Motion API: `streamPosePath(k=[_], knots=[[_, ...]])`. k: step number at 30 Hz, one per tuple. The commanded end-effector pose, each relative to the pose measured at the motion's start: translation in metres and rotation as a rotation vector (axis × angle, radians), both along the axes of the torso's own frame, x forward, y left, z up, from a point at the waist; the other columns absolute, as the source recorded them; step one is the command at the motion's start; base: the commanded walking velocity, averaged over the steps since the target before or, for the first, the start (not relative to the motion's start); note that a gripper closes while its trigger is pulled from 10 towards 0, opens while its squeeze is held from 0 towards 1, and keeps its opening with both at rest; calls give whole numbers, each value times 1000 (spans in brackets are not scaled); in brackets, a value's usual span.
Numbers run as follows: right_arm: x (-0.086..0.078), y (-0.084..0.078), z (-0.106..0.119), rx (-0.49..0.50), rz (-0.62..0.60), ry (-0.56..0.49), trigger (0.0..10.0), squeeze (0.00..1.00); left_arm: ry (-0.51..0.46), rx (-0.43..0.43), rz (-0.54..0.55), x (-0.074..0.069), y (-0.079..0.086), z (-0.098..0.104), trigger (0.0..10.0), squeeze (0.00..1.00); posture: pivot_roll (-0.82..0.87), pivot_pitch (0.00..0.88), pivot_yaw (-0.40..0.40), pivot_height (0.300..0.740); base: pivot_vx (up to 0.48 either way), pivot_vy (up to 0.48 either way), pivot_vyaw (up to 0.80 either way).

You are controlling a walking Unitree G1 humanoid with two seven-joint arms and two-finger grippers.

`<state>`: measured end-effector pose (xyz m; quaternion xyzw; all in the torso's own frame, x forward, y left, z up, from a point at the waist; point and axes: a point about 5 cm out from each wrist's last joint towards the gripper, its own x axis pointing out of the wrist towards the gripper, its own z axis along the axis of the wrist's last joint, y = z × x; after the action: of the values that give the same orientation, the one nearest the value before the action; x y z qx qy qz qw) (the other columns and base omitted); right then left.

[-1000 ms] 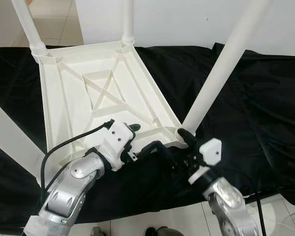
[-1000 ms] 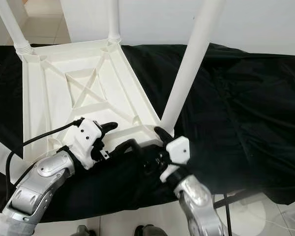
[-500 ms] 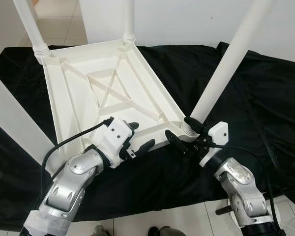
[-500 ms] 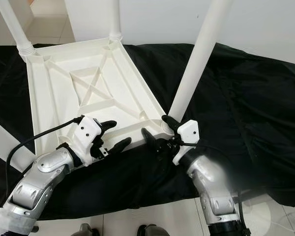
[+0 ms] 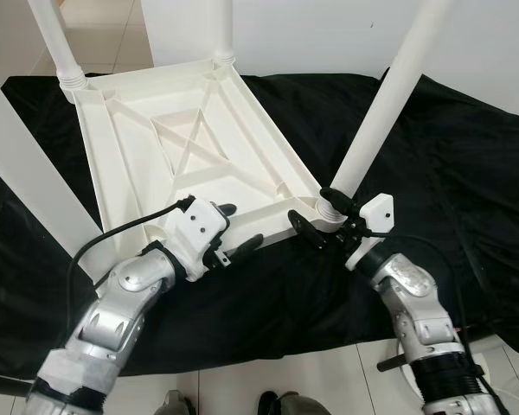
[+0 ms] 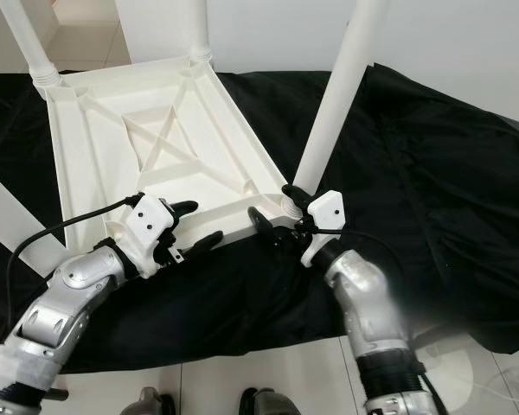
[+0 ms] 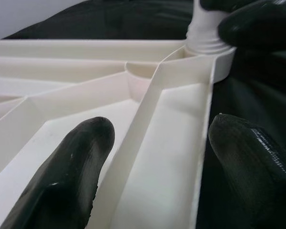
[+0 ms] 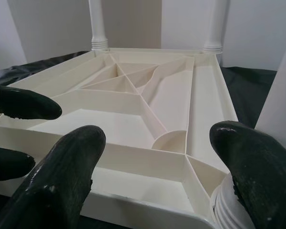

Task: Building children table

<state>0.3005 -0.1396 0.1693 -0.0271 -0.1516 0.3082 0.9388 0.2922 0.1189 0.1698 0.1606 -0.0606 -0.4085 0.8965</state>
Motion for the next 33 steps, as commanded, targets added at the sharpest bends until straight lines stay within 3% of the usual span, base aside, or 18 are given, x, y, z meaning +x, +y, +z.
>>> streamPosePath(k=[1, 6, 14, 19, 22, 27, 30, 33], knots=[[3, -17, 1, 23, -126, -1, 10000, 0, 17, 29, 8, 1, 16, -2, 10000, 0, -38, 185, -42, 740, 0, 0, 0], [-10, -11, -8, 44, -170, 17, 10000, 0, 57, -46, 13, -13, 6, -8, 10000, 0, -38, 185, -43, 740, 0, 0, 0], [-55, -3, -24, 86, -235, 38, 10000, 0, 116, -258, 119, -46, -18, -13, 10000, 0, -38, 181, -56, 740, 0, 0, 0], [-60, -5, -26, 97, -304, 34, 10000, 0, 99, -267, 163, -48, -16, -15, 10000, 0, -36, 180, -59, 740, 0, 0, 0], [-67, -8, -29, 123, -439, 32, 10000, 0, -7, -287, 241, -52, -11, -13, 10000, 0, -33, 170, -71, 740, 0, 0, 0], [-69, -6, -28, 112, -469, 15, 10000, 0, -40, -314, 225, -60, -11, -8, 10000, 0, -32, 161, -76, 740, 0, 0, 0], [-72, -6, -29, 97, -473, 17, 10000, 0, -45, -287, 205, -65, -12, -9, 10000, 0, -30, 162, -78, 740, 0, 0, 0], [-74, -12, -31, 84, -511, 22, 10000, 0, -40, -314, 243, -67, -8, -8, 10000, 0, -27, 157, -78, 740, 0, 0, 0]])
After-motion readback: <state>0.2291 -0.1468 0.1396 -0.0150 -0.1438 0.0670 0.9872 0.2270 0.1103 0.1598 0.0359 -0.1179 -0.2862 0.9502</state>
